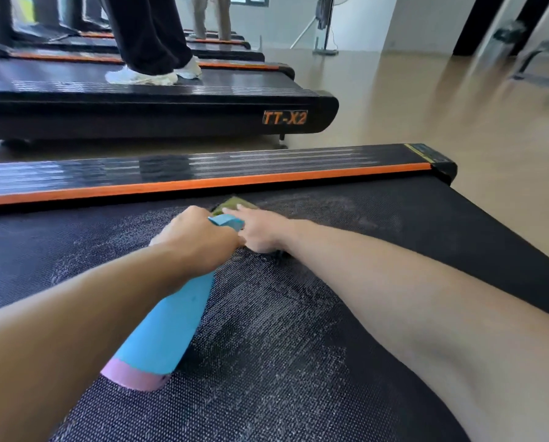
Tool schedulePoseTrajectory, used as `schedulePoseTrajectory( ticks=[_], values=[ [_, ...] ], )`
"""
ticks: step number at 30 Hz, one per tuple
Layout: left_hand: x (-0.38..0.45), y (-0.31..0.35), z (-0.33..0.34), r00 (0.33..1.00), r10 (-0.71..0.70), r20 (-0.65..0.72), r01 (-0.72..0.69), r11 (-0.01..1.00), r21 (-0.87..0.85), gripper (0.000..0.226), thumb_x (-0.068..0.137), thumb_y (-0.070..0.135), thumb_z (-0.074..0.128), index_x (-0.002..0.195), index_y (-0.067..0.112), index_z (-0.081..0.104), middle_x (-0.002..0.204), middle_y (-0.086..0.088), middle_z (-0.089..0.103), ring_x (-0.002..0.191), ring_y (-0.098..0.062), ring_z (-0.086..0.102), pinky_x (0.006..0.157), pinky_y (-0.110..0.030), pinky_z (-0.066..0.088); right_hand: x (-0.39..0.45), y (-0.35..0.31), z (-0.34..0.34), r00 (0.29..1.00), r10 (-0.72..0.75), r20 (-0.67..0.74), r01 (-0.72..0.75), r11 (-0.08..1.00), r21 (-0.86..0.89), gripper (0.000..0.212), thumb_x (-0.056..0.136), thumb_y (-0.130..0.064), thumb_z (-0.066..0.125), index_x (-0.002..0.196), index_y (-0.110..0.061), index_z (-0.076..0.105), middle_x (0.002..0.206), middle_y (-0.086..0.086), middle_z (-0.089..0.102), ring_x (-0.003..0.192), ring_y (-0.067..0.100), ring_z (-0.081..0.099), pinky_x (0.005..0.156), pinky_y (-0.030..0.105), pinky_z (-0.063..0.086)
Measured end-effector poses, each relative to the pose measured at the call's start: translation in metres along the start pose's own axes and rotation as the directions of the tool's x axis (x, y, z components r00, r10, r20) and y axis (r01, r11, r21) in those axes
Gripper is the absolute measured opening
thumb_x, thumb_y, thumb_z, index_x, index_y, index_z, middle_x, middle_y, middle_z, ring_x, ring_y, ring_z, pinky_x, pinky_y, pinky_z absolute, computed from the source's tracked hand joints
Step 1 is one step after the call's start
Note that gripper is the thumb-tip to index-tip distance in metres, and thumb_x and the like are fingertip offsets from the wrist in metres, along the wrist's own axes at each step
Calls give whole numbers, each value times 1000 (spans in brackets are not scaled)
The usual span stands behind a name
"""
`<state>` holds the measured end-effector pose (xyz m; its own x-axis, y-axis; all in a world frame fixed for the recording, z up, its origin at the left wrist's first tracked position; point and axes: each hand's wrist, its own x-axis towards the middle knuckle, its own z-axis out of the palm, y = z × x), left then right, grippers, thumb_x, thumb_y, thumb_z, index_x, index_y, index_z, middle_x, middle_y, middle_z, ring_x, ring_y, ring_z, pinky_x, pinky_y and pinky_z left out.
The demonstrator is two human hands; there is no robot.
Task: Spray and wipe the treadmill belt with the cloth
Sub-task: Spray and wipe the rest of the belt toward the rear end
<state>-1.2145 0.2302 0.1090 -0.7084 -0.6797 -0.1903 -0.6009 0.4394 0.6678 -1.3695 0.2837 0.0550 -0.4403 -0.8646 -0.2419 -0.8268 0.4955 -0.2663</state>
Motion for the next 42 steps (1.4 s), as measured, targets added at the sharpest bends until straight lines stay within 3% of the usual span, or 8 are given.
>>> schedulePoseTrajectory(
  ticks=[5, 8, 15, 22, 26, 32, 39, 42],
  values=[
    [-1, -2, -1, 1000, 15, -2, -15, 1000, -14, 44, 69, 50, 78, 95, 14, 74, 90, -7, 71, 92, -33, 67, 71, -33, 44, 2, 74, -10, 924, 303, -232, -289, 953, 91, 35, 103, -27, 37, 134, -18, 50, 137, 9, 50, 118, 28, 50, 95, 33, 39],
    [-2, -5, -5, 1000, 18, -5, -18, 1000, -25, 43, 70, 50, 77, 96, 16, 75, 87, -5, 69, 84, -31, 63, 67, -31, 40, 0, 94, 0, 868, 417, -268, -426, 904, 27, 46, 103, -34, 29, 145, -17, 38, 157, 8, 29, 142, 32, 27, 115, 43, 25],
    [-15, -7, -20, 997, 60, -38, -65, 986, -153, 33, 72, 41, 76, 92, 15, 75, 84, -6, 72, 71, -27, 61, 63, -29, 44, -119, -21, 67, 973, -137, -188, 136, 990, -18, 51, 104, -39, 33, 152, -24, 27, 162, -9, 12, 150, 13, 1, 122, 33, 7],
    [-50, -20, -35, 980, 194, -39, -198, 962, -188, 28, 70, 37, 70, 96, 29, 79, 92, 1, 80, 82, -25, 71, 78, -32, 55, -230, -116, 127, 721, -692, 25, 689, 714, -128, 50, 103, -38, 40, 151, -27, 32, 160, -9, 22, 150, 10, 3, 121, 32, 9],
    [-67, -44, -69, 964, 261, 47, -241, 936, -258, 27, 77, 21, 72, 100, 33, 81, 99, 3, 81, 79, -13, 69, 75, -26, 50, -209, -92, 110, 793, -610, 6, 609, 791, -61, 49, 103, -33, 41, 150, -27, 33, 158, -11, 25, 149, 5, 7, 121, 35, 13],
    [-95, -91, -118, 919, 132, 371, -215, 958, 191, 30, 57, 31, 78, 86, 34, 79, 101, -1, 76, 75, -18, 69, 77, -34, 54, -177, -108, 100, 937, -337, -87, 341, 939, 37, 50, 102, -31, 43, 151, -28, 30, 159, -15, 17, 148, 3, 0, 121, 35, 7],
    [-118, -138, -151, 854, -117, 508, -185, 843, 505, 33, 65, 31, 64, 92, 41, 78, 94, 30, 71, 102, -4, 68, 98, -32, 55, -213, -231, 150, 472, -878, 75, 881, 474, 1, 42, 101, -30, 50, 142, -23, 49, 152, -5, 40, 148, 20, 20, 121, 34, 13],
    [-121, -143, -157, 877, -119, 465, -157, 844, 512, 29, 80, 19, 74, 100, 39, 78, 103, 18, 73, 88, -12, 63, 81, -29, 52, -174, -228, 138, 476, -873, 105, 879, 477, -17, 43, 100, -25, 51, 143, -18, 49, 152, -1, 41, 147, 21, 23, 120, 35, 16]
  ],
)
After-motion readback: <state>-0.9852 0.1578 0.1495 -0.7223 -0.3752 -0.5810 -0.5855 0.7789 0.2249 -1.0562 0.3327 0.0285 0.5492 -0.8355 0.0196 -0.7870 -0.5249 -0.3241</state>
